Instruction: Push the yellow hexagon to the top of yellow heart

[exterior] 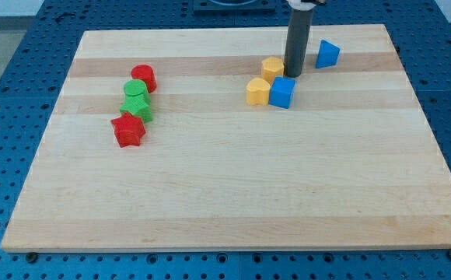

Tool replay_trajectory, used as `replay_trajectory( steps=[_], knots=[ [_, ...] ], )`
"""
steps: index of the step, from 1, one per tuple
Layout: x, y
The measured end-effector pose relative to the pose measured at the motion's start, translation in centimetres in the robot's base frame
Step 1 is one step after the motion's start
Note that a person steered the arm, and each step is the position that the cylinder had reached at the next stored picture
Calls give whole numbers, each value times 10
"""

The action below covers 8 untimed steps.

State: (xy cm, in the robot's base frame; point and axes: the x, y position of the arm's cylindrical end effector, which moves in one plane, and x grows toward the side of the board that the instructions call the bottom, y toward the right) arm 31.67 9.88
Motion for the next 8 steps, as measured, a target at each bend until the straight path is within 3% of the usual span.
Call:
replay_trajectory(
  steps=[2, 3, 5, 7, 8],
  knots=[
    [-9, -23],
    [-10, -62],
    [-40, -94],
    [-34, -173],
    [-23, -174]
  ],
)
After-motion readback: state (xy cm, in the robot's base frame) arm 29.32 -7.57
